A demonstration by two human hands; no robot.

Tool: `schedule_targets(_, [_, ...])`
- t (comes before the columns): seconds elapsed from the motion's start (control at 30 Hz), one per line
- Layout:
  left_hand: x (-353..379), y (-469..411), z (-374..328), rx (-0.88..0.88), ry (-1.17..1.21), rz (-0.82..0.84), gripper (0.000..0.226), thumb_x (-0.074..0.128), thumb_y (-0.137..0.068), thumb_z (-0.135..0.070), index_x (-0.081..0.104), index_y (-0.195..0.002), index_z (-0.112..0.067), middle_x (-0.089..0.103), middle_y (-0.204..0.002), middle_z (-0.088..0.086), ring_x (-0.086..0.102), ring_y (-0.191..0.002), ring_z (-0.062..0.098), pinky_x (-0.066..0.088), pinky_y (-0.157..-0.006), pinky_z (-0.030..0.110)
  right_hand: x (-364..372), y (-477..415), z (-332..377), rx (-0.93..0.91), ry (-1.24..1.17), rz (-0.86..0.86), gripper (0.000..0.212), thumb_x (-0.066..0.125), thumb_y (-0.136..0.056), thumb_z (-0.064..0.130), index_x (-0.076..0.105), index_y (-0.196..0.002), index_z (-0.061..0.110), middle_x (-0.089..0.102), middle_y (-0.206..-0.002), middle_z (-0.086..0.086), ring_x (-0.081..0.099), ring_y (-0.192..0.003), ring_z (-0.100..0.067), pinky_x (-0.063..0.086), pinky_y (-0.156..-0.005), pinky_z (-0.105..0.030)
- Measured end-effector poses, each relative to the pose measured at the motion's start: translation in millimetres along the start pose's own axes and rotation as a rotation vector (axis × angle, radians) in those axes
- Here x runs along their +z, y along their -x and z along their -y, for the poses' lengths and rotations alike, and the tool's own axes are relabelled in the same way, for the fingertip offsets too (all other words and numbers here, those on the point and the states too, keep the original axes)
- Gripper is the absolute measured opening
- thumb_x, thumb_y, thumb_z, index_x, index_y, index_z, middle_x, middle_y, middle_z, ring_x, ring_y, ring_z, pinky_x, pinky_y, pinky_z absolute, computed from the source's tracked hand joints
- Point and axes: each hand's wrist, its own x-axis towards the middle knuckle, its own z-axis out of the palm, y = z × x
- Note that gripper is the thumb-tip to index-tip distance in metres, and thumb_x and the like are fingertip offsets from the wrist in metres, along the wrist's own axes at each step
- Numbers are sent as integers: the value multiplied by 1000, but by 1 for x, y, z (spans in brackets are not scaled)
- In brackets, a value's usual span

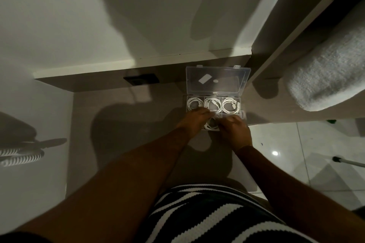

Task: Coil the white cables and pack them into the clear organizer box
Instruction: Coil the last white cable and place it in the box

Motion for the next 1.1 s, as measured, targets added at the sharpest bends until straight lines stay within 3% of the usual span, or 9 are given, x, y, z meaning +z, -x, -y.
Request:
schedule_targets(0.1, [-3, -2, -3, -49, 45, -30, 48, 51, -109, -11, 47, -157, -16, 50, -161, 9, 48, -148, 26, 38, -124, 33, -4, 9, -8, -35, -13, 53, 31, 67, -97, 24, 72, -128, 26, 76, -120, -7, 67, -114, -29, 60, -92, -44])
schedule_targets(0.23, [-5, -5, -7, -91, 47, -51, 41, 49, -110, -15, 56, -151, -13, 56, -156, 9, 53, -144, 24, 40, -121, 32, -5, 20, -23, -84, -98, 108, 47, 74, -92, 7, 69, -137, 19, 68, -140, -12, 64, -128, -36, 58, -103, -50])
schedule_targets(0.5, [-11, -12, -12, -67, -92, 106, 33, 56, -107, -17, 69, -137, -16, 64, -143, 8, 59, -134, 26, 49, -113, 39, -7, 12, -14, 39, -194, 61, 29, 77, -94, 17, 79, -122, 23, 74, -128, -9, 71, -117, -28, 58, -103, -42])
schedule_targets(0.63, [-7, -9, -15, -57, -166, 136, 29, 63, -102, -21, 65, -131, -17, 55, -140, 9, 55, -132, 33, 54, -106, 44, -4, 5, -5, -28, 39, 13, 26, 80, -85, 19, 83, -111, 23, 82, -108, -6, 75, -105, -30, 60, -96, -41])
schedule_targets(0.7, [-2, -8, -16, -90, -178, 139, 36, 62, -103, -18, 58, -139, -16, 45, -154, 13, 42, -146, 40, 48, -115, 50, -4, 4, 1, -68, 188, 74, 26, 74, -86, 30, 80, -111, 27, 81, -106, -5, 72, -107, -30, 55, -96, -43])
schedule_targets(0.77, [4, -6, -15, -75, -267, 153, 50, 61, -104, -14, 50, -152, -19, 29, -169, 11, 22, -159, 40, 37, -125, 54, -2, 7, 3, -67, 313, 157, 36, 64, -89, 43, 75, -121, 31, 76, -121, -5, 64, -124, -31, 48, -104, -47])
schedule_targets(0.83, [6, -4, -14, -72, -292, 158, 57, 62, -102, -11, 45, -156, -21, 23, -172, 10, 15, -161, 38, 31, -128, 55, 0, 13, 3, -61, 392, 217, 50, 54, -91, 51, 66, -136, 32, 67, -140, -5, 53, -140, -32, 40, -114, -53])
schedule_targets(0.97, [5, -6, -13, -66, -319, 150, 56, 63, -100, -11, 50, -153, -25, 29, -169, 9, 22, -159, 37, 32, -127, 54, 2, 16, 9, -64, 470, 313, 63, 48, -98, 58, 44, -156, 32, 50, -160, -4, 34, -155, -34, 21, -124, -63])
schedule_targets(1.1, [2, -12, -19, -107, -272, 115, 40, 66, -100, -18, 62, -140, -20, 44, -156, 9, 38, -148, 35, 41, -120, 52, -2, 13, 21, -62, 511, 330, 58, 54, -99, 56, 51, -152, 32, 53, -157, -3, 38, -153, -36, 15, -126, -68])
